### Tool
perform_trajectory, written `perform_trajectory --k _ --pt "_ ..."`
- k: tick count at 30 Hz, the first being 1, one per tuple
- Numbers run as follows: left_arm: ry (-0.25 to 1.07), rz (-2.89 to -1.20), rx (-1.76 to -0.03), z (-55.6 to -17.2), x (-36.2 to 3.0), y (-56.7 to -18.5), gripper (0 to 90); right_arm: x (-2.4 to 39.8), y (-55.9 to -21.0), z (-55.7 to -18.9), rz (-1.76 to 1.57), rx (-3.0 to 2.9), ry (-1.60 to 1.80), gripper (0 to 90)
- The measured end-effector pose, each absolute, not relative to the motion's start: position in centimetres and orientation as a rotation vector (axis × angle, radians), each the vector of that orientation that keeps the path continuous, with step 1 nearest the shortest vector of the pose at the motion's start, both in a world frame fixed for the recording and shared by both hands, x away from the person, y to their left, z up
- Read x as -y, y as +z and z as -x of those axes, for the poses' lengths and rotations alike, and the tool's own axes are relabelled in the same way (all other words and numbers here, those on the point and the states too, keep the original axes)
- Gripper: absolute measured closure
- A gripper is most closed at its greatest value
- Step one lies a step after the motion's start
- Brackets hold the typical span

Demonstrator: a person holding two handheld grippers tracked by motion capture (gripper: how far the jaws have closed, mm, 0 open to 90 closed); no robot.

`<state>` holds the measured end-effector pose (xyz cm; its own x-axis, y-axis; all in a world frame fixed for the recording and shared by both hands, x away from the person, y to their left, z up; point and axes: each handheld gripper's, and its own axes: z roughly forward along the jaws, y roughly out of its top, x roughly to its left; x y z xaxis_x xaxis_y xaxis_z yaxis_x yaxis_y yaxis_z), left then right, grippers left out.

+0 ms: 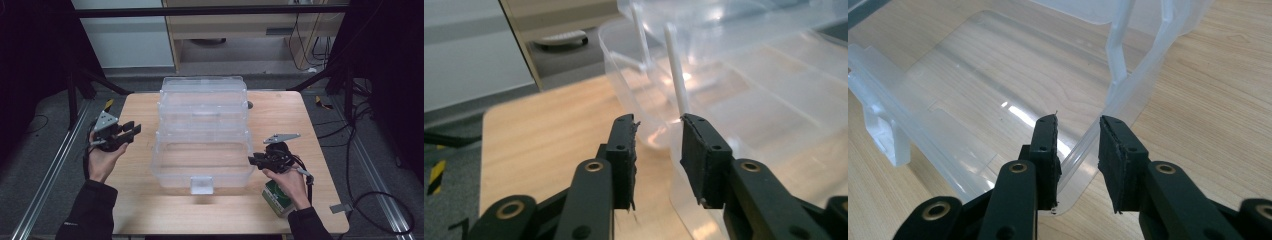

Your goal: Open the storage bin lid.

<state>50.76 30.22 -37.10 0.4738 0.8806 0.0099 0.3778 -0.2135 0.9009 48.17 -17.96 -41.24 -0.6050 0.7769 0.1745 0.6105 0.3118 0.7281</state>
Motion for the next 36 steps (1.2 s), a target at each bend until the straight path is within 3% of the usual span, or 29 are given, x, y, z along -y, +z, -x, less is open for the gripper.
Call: perform_trajectory --k 18,30,36 --pt "0.549 -1.920 -1.063 -47.0 -27.6 -40.6 58.9 17.9 -41.2 -48.1 -1.275 -2.359 1.161 69.2" --pt "0.481 -1.982 -1.068 -47.4 -26.8 -42.2 67.4 17.6 -41.2 -47.8 -1.282 -2.352 1.143 70.2" --pt "0.483 -1.972 -1.074 -47.5 -27.0 -42.3 67.3 17.4 -41.1 -47.7 -1.274 -2.355 1.135 70.0"
